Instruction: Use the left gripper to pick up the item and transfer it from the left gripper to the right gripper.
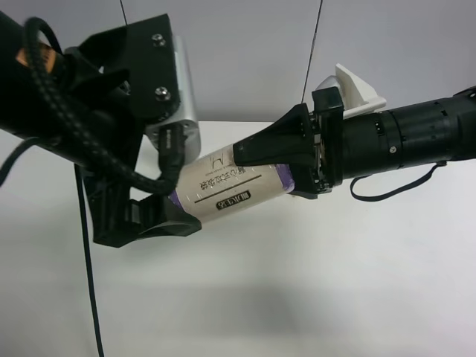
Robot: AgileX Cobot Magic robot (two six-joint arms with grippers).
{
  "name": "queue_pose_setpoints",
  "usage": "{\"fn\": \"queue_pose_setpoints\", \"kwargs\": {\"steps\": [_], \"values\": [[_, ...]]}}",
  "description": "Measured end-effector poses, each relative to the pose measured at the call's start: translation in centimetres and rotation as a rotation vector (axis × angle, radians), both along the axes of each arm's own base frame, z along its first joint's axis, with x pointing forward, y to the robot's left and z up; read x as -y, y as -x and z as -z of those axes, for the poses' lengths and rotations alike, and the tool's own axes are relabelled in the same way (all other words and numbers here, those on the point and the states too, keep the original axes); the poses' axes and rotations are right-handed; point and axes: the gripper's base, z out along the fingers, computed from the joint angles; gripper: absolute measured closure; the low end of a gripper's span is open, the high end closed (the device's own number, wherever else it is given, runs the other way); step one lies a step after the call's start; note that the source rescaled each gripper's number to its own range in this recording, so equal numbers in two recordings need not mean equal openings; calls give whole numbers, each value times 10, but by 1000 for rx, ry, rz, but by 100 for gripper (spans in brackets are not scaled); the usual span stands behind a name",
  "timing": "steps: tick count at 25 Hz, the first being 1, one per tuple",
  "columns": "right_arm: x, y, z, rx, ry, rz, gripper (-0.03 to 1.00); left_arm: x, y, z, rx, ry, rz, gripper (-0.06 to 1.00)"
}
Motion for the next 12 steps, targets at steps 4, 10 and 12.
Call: {"fn": "queue_pose_setpoints", "kwargs": {"steps": [4, 10, 12], "values": [[0, 1, 1, 3, 10, -9, 97, -17, 12, -16, -8, 8, -47, -4], [0, 1, 1, 4, 16, -15, 97, -45, 37, -42, -37, 85, -132, -4], [0, 1, 1, 4, 16, -15, 97, -55, 46, -49, -49, 108, -155, -4]]}}
